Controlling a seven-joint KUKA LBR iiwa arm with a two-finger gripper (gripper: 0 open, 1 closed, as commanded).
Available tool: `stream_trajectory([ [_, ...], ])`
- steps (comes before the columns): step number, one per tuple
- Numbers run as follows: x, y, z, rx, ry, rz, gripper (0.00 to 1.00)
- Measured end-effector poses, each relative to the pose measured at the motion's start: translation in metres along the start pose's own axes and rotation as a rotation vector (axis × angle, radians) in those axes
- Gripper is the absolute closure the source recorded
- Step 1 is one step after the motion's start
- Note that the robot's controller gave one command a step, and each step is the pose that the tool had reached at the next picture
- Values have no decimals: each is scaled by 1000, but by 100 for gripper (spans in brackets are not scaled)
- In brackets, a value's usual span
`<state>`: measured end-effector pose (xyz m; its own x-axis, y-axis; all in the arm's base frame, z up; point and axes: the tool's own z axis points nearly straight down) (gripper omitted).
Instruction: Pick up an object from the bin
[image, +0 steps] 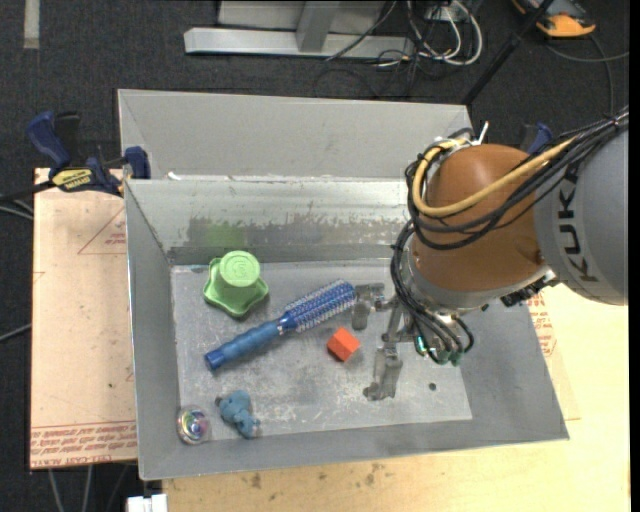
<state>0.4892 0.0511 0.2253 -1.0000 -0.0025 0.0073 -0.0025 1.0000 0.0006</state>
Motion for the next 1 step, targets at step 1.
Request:
stream_trajectory([
  [1,-125,59,159,-1,-10,-174,0],
])
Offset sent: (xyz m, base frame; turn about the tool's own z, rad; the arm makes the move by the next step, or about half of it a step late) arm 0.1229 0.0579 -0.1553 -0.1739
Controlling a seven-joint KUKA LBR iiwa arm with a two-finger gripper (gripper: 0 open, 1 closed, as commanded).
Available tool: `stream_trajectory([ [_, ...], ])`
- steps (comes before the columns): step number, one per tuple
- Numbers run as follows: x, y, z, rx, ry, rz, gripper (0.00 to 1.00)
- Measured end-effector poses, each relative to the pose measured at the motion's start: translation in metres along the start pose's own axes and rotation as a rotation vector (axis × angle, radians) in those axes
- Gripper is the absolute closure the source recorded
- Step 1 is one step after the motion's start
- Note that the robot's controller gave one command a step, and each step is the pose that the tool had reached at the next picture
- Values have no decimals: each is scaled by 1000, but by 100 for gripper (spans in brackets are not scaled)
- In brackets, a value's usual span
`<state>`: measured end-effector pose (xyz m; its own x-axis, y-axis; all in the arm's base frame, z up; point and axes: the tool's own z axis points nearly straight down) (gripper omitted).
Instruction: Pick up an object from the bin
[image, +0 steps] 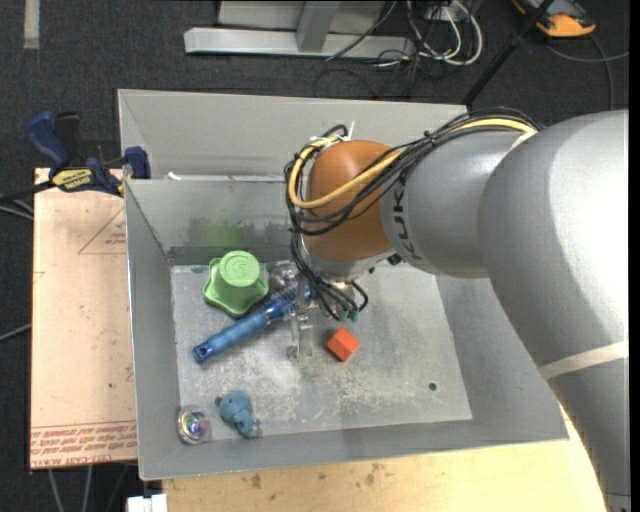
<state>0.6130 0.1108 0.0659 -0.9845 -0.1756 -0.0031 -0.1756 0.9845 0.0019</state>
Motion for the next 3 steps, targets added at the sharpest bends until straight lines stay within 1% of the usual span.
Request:
stream_trajectory([
  [1,3,-8,-35,1,-3,89,0],
  [2,4,-38,-34,2,-1,-15,0],
  [3,7,-45,-3,0,4,39,0],
])
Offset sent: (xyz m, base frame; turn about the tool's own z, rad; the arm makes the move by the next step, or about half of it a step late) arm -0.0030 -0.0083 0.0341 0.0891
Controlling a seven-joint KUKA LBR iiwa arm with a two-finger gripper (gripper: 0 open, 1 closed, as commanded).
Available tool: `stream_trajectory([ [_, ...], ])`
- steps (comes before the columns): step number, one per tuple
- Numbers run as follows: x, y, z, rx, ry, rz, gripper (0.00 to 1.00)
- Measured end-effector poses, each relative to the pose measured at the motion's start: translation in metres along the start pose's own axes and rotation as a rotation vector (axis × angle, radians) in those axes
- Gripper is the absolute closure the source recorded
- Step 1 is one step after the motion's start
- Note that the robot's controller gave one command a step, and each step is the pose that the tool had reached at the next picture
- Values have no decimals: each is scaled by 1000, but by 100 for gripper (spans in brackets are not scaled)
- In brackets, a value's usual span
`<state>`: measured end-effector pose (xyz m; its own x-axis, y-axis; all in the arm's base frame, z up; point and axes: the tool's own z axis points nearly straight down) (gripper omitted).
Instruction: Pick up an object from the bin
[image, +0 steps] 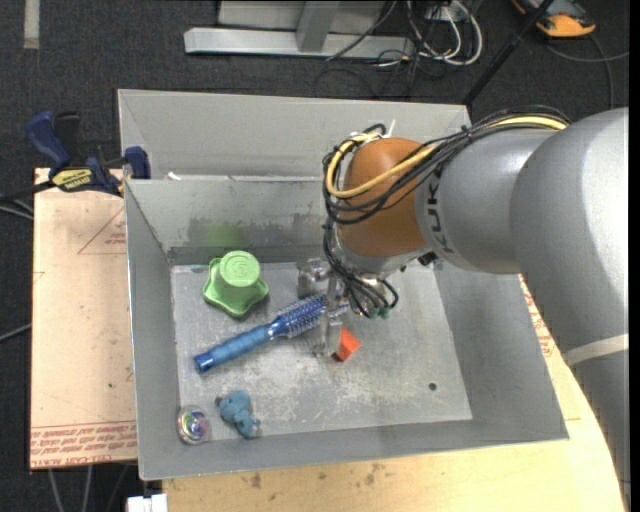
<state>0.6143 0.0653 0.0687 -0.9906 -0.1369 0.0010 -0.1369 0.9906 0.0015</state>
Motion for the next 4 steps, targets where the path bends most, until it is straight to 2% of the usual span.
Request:
stream_trajectory([
  [1,-1,1,0,-1,-2,1,0],
  [2,0,0,0,-1,-1,1,100],
  [3,-2,1,-77,1,-10,1,100],
  [4,-3,1,-104,1,-6,2,100],
])
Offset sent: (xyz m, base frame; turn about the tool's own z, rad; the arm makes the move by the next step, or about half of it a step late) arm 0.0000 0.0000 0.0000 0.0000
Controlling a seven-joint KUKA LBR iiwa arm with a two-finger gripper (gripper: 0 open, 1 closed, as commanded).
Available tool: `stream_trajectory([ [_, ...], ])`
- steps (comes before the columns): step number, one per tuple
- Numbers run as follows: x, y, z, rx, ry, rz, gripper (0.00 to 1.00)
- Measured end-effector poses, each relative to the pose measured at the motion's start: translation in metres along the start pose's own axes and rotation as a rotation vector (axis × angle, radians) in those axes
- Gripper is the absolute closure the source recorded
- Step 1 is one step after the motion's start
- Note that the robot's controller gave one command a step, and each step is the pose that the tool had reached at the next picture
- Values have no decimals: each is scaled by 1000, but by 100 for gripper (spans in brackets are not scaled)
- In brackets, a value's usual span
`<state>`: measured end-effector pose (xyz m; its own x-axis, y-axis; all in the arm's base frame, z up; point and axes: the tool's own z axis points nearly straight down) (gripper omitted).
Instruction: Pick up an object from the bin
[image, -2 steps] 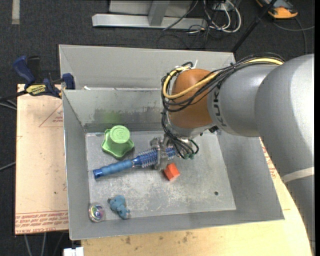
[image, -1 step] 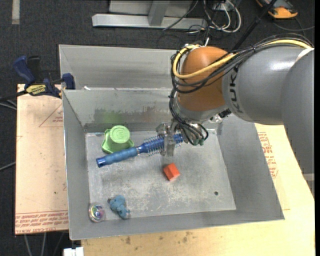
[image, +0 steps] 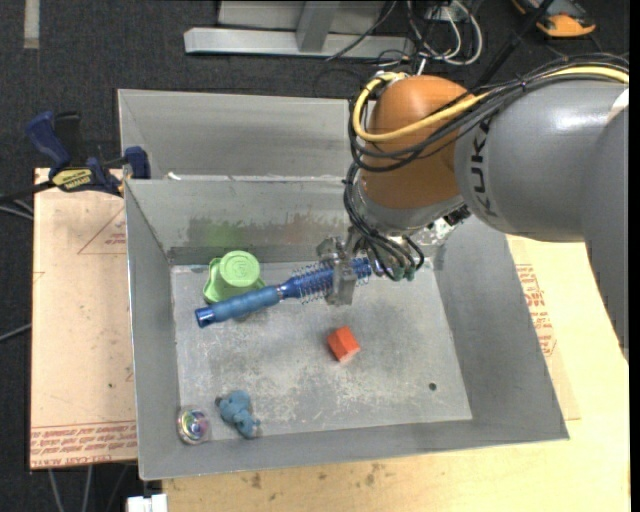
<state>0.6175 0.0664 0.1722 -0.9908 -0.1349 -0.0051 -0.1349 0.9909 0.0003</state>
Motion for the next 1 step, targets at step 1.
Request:
stream_trajectory([
  [1,0,0,-3,0,3,1,100],
])
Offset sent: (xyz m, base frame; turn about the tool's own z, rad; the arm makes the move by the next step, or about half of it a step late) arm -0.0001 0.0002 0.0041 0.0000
